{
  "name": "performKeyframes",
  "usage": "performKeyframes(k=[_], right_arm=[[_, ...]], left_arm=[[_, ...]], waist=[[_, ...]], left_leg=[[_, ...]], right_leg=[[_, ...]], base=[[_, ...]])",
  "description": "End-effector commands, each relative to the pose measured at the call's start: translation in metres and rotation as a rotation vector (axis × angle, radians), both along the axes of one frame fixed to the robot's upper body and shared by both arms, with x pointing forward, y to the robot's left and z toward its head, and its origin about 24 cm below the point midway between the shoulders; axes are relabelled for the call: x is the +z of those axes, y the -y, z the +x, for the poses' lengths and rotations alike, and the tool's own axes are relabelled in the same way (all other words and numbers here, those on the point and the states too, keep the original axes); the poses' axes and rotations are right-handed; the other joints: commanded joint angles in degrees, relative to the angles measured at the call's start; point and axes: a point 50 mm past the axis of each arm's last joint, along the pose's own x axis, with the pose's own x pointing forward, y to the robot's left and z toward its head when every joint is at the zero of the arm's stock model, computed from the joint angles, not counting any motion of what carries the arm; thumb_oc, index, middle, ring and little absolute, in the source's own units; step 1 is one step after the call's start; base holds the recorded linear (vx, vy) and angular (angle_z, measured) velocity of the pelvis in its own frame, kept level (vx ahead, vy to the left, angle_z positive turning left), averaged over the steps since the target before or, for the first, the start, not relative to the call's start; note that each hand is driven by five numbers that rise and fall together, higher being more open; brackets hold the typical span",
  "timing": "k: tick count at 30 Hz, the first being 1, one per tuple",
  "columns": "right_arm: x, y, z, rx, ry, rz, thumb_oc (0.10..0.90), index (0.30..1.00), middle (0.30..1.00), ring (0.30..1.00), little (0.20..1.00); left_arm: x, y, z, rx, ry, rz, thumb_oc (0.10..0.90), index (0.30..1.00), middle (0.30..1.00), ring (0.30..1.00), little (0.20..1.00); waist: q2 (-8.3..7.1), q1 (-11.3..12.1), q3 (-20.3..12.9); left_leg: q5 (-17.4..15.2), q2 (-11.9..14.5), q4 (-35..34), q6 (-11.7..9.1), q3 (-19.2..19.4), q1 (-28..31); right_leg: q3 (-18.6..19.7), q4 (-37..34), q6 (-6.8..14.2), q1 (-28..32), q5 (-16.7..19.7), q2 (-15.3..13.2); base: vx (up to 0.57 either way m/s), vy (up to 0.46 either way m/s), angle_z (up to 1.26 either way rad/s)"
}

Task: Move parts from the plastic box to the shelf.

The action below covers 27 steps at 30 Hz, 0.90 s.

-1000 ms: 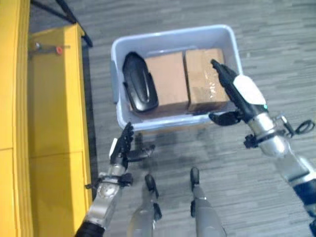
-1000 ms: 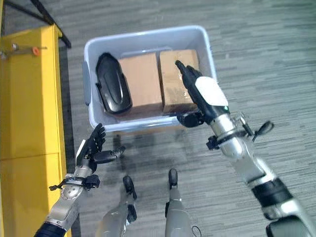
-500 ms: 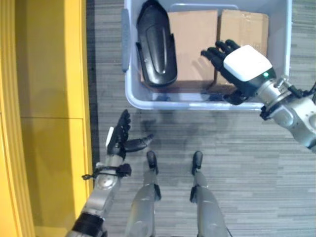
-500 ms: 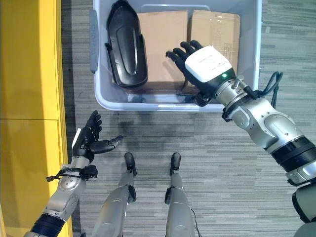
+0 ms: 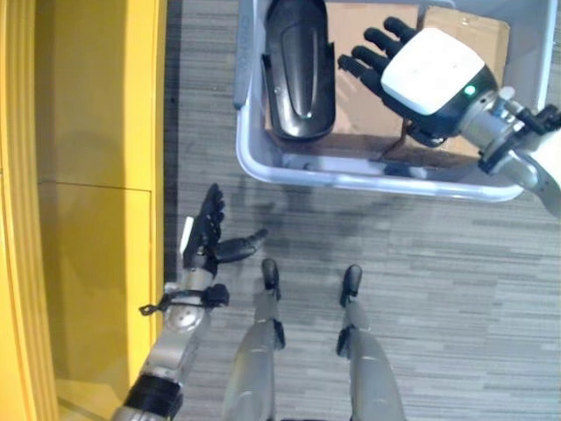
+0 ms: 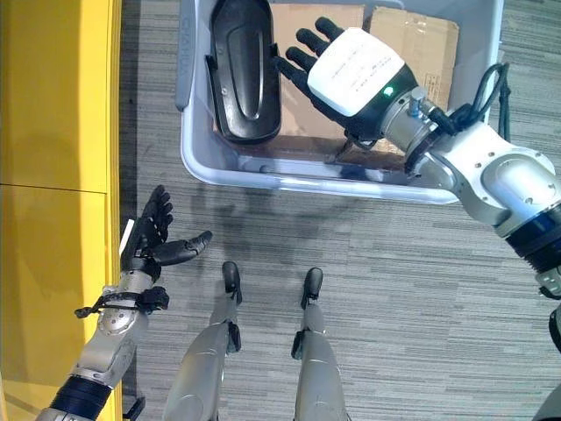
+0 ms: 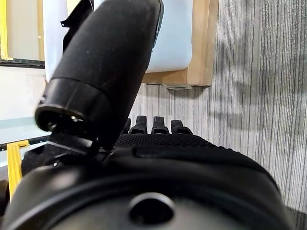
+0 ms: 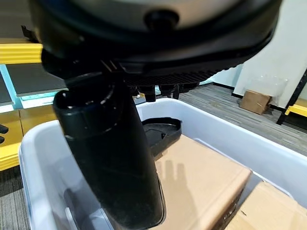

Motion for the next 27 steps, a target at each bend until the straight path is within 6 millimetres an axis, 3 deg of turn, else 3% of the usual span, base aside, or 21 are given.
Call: performKeyframes(k=[1, 12, 23, 27], right_arm=[[0.046, -0.004, -0.019, 0.028, 0.185, -0.037, 0.9, 1.0, 1.0, 1.0, 1.0], [0.066, -0.008, -0.018, -0.051, 0.284, -0.234, 0.9, 1.0, 1.0, 1.0, 1.0], [0.086, 0.0, -0.007, -0.158, 0.333, -0.306, 0.9, 1.0, 1.0, 1.0, 1.0], [0.091, 0.001, -0.005, -0.181, 0.348, -0.311, 0.9, 1.0, 1.0, 1.0, 1.0]], left_arm=[[0.03, -0.011, -0.01, -0.004, 0.156, 0.04, 0.9, 1.0, 1.0, 1.0, 1.0], [0.032, -0.018, -0.012, 0.012, 0.159, 0.074, 0.9, 1.0, 1.0, 1.0, 1.0], [0.033, -0.018, -0.013, 0.015, 0.173, 0.06, 0.9, 1.0, 1.0, 1.0, 1.0], [0.034, -0.017, -0.012, 0.012, 0.179, 0.061, 0.9, 1.0, 1.0, 1.0, 1.0]], waist=[[-3.69, 0.81, -3.83], [-4.06, 1.91, -3.17], [-2.35, 2.46, -1.8], [-2.37, 2.76, -1.5]], left_leg=[[-0.1, 3.1, 2.06, -4.28, -2.33, 0.5], [0.04, 2.51, 2.02, -4.47, -3.36, -1.31], [-0.54, 1.87, 3.98, -4.35, -4.5, -5.74], [-0.82, 1.7, 4.68, -4.15, -5.04, -7.65]], right_leg=[[0.21, 7.04, 2.42, 1.48, -2.96, -3.26], [-0.63, 7.01, 2.39, 0.68, -3.15, -3.33], [-0.78, 9.14, 2.17, -2.99, -4.0, -3.28], [-0.82, 10.14, 2.13, -4.67, -4.39, -3.22]], base=[[0.02, 0.006, 0.08], [0.0, 0.0, 0.01], [0.0, -0.002, 0.02], [0.01, -0.005, 0.0]])
